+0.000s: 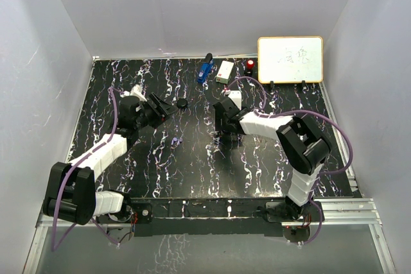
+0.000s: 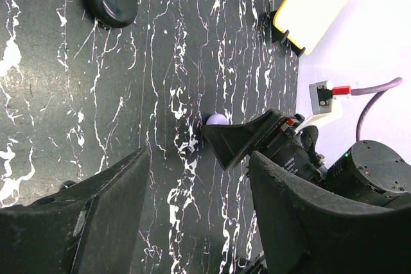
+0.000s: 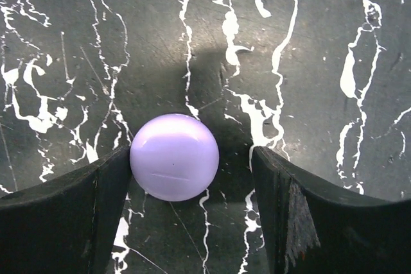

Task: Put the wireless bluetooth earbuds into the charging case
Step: Pick up the charging case at the center of the board.

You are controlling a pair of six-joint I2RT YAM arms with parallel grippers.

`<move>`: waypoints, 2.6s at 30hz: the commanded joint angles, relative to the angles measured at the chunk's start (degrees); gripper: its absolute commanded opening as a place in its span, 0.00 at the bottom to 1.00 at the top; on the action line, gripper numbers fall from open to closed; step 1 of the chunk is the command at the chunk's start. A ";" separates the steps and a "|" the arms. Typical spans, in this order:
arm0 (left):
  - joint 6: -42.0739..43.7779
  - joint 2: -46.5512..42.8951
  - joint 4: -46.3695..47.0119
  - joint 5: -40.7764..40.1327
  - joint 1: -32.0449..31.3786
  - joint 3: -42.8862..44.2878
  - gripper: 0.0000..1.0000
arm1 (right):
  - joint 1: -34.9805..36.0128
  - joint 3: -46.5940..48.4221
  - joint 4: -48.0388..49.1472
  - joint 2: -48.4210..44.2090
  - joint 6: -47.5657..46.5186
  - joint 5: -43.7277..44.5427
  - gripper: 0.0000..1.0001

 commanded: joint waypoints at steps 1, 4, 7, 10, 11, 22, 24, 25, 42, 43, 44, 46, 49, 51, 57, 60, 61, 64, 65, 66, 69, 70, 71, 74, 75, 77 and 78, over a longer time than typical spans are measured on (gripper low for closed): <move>0.28 -0.89 0.67 0.57 -0.64 -0.06 0.60 | -0.39 -1.57 -0.08 -3.98 -0.06 1.60 0.72; 0.21 -0.73 0.76 0.40 -1.01 0.01 0.60 | -0.45 -2.63 -0.14 -4.40 0.10 1.67 0.72; 0.19 -0.88 0.61 0.06 -1.33 0.03 0.60 | -0.93 -3.33 -0.45 -6.01 0.11 1.85 0.73; 0.28 -1.00 0.50 -0.12 -1.67 0.01 0.60 | -1.62 -4.36 -0.44 -7.33 0.03 1.95 0.73; 0.28 -1.01 0.50 -0.21 -1.77 0.00 0.60 | -1.90 -4.52 -0.39 -7.56 -0.17 1.90 0.73; 0.30 -0.73 0.59 -0.66 -2.20 -0.03 0.60 | -2.21 -4.82 2.72 -6.12 -2.69 -1.18 0.73; 0.37 -0.68 0.50 -0.66 -2.26 -0.05 0.60 | -2.29 -4.64 3.13 -5.43 -2.70 -1.67 0.74; 0.43 -0.58 0.50 -0.58 -2.28 0.00 0.60 | -2.26 -4.60 3.37 -5.19 -2.82 -1.89 0.74; 0.87 1.00 0.54 1.00 -2.37 1.28 0.60 | -2.39 -3.11 3.46 -1.34 -3.50 -1.87 0.69; 0.82 1.07 0.58 1.07 -2.45 1.27 0.60 | -2.52 -3.00 3.44 -1.23 -3.55 -1.74 0.68; 0.88 1.14 0.58 1.07 -2.38 1.33 0.60 | -2.48 -2.96 3.36 -1.24 -3.62 -1.56 0.67; 1.02 1.36 0.66 1.32 -2.41 1.45 0.60 | -2.61 -2.75 3.26 -0.99 -3.72 -1.49 0.65; 0.98 1.95 0.87 2.05 -2.38 1.78 0.60 | -2.74 -2.66 3.24 -0.98 -3.89 -1.36 0.61; 1.02 2.41 1.25 2.86 -2.43 1.99 0.60 | -2.89 -2.71 3.39 -0.74 -4.07 -1.09 0.60; 1.35 3.71 1.99 5.29 -2.54 2.60 0.60 | -3.40 -2.28 3.67 -0.35 -4.35 -1.48 0.51; 1.83 4.24 1.87 6.52 -2.70 3.05 0.60 | -3.35 -2.52 4.02 -0.60 -4.90 -1.81 0.45; 1.93 4.49 2.01 7.11 -2.76 3.15 0.60 | -3.43 -2.70 4.53 -0.88 -5.59 -2.07 0.43; 1.73 6.32 3.19 10.61 -2.72 3.92 0.61 | -3.33 -4.32 7.72 -2.63 -9.28 -4.11 0.39; 1.62 7.38 3.67 12.06 -2.80 4.30 0.61 | -3.31 -4.72 8.76 -3.37 -10.57 -5.11 0.38; 1.28 8.29 4.49 13.59 -2.90 4.62 0.61 | -3.27 -5.02 9.61 -4.23 -11.88 -5.94 0.36; -0.12 11.26 7.09 17.59 -3.15 5.41 0.61 | -3.06 -5.74 11.93 -7.33 -15.60 -9.25 0.31; -0.65 12.21 7.88 18.88 -3.27 5.65 0.61 | -2.94 -5.89 12.67 -8.19 -16.45 -10.59 0.31; -1.21 13.14 8.79 19.58 -3.37 5.79 0.61 | -2.91 -6.14 13.34 -9.20 -17.03 -11.39 0.31; -2.26 15.46 10.89 20.78 -3.94 6.23 0.61 | -2.88 -7.03 15.87 -12.43 -18.49 -15.00 0.31; -2.53 16.26 11.41 21.05 -4.15 6.39 0.61 | -2.83 -7.54 16.70 -13.38 -19.05 -16.30 0.31; -3.12 17.68 12.85 21.78 -4.64 6.82 0.61 | -2.76 -8.64 18.63 -15.23 -19.96 -19.04 0.31; -3.63 18.48 13.69 22.05 -4.85 7.00 0.61 | -2.69 -9.00 19.43 -15.96 -20.32 -20.43 0.31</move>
